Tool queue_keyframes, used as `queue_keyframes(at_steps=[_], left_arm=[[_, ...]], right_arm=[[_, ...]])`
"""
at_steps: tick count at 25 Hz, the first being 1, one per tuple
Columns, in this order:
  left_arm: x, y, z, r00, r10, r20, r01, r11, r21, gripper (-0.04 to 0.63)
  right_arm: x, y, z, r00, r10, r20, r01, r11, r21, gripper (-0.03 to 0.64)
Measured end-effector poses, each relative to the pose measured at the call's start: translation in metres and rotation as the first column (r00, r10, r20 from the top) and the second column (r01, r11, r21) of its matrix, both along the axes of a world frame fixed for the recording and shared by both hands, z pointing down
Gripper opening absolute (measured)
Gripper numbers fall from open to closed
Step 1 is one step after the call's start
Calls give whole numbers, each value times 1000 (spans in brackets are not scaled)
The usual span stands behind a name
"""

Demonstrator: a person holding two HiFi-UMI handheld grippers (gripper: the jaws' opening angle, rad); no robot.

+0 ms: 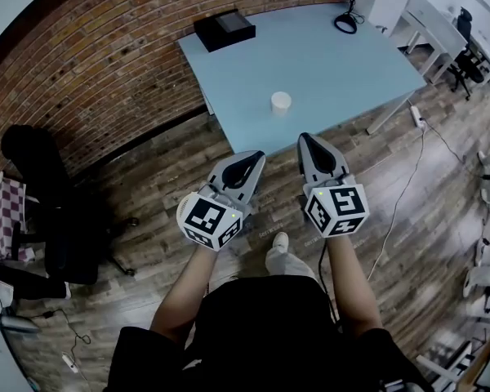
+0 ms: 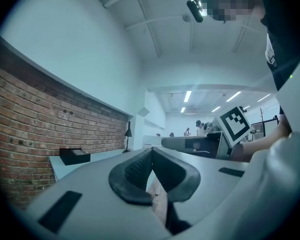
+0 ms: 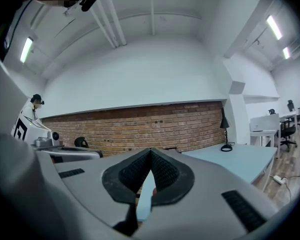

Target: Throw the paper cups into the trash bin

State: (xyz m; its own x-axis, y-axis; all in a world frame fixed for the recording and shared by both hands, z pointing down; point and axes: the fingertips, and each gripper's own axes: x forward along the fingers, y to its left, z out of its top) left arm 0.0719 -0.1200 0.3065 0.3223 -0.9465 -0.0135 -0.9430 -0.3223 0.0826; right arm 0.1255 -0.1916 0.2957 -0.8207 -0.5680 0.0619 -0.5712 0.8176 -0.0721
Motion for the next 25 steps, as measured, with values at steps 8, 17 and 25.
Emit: queue_keyframes(at_steps=[8,17,25], left_arm=[[-11,-48,6,997,-72,25,73,997,-29,9],[-12,-100,2,991,-129,26,130,991,-43,9],[-21,-136,4,984,-176,24,177,983,-55,9]], right_arm=[[-1,-49,4,1000,-15,15,15,1000,-26,5],[8,-106,-1,999,-40,20,41,999,-37,5],[9,-143,6,998,-63,11,63,997,-51,5]])
